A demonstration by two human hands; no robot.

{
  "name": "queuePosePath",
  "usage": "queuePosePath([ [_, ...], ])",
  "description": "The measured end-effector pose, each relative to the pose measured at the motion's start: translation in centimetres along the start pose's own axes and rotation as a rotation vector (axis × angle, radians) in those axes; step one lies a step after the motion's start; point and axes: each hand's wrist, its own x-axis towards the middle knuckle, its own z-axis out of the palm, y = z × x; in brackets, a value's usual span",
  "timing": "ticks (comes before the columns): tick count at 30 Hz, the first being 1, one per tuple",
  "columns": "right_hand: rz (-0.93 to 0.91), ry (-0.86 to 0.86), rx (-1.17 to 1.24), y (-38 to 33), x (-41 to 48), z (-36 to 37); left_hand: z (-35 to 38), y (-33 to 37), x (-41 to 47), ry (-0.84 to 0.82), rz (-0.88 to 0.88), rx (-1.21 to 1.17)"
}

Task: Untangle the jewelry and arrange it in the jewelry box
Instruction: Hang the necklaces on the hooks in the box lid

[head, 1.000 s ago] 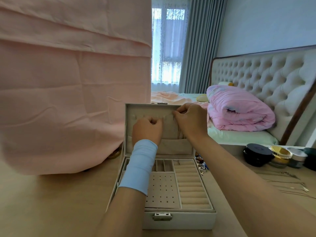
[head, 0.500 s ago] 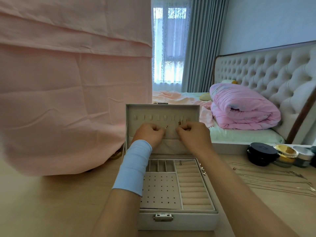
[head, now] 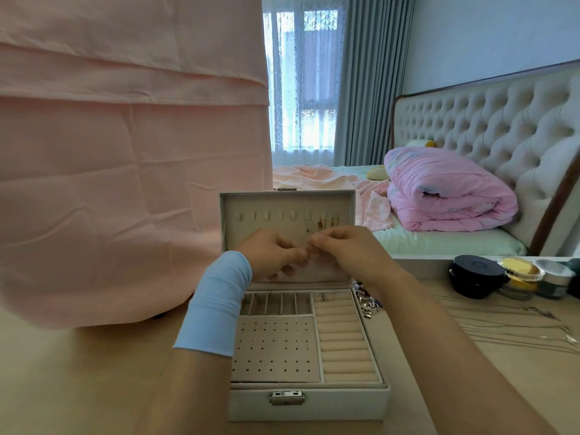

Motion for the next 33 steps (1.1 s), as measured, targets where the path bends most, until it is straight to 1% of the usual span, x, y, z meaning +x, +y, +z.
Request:
queuePosePath([
  [2, -0.037, 0.03, 0.015, -0.3, 0.1, -0.3, 0.7, 0.3, 0.1, 0.063, 0.012, -0.002],
  [3, -0.055, 0.031, 0.015, -0.4, 0.1, -0.4, 1.2, 0.6, 0.1, 0.07, 0.028, -0.031],
  [7, -0.134, 0.086, -0.106, -0.3, 0.3, -1.0, 3.3, 1.5, 0.3, 0.0, 0.031, -0.16],
  [10, -0.125, 0.086, -0.148, 0.0, 0.3, -1.5, 3.6, 1.3, 0.3, 0.014, -0.016, -0.181],
  [13, -0.072, 0.02, -0.245, 0.2, 0.3, -2.1, 3.0, 1.2, 0.3, 0.062, -0.02, -0.204],
  [15, -0.026, -0.079, -0.321, 0.1, 0.0, -2.2, 2.6, 1.3, 0.2, 0.082, -0.014, -0.188],
  [18, 0.057, -0.224, -0.361, -0.3, -0.8, -1.6, 2.6, 1.5, 0.3, 0.118, -0.001, -0.139],
  [22, 0.044, -0.233, -0.308, 0.0, -1.0, -0.7, 2.4, 1.6, 0.3, 0.149, 0.051, -0.099],
  [27, 0.075, -0.216, -0.151, 0.7, -0.8, -0.8, 1.4, 1.2, -0.1, 0.091, 0.147, -0.137],
  [30, 0.079, -0.186, -0.181, 0.8, -0.7, -1.0, 0.9, 0.8, -0.1, 0.105, 0.178, -0.16],
  [33, 0.07, -0.146, -0.24, 0.2, -0.8, -1.4, 0.4, 0.2, 0.0, 0.192, 0.16, -0.046],
])
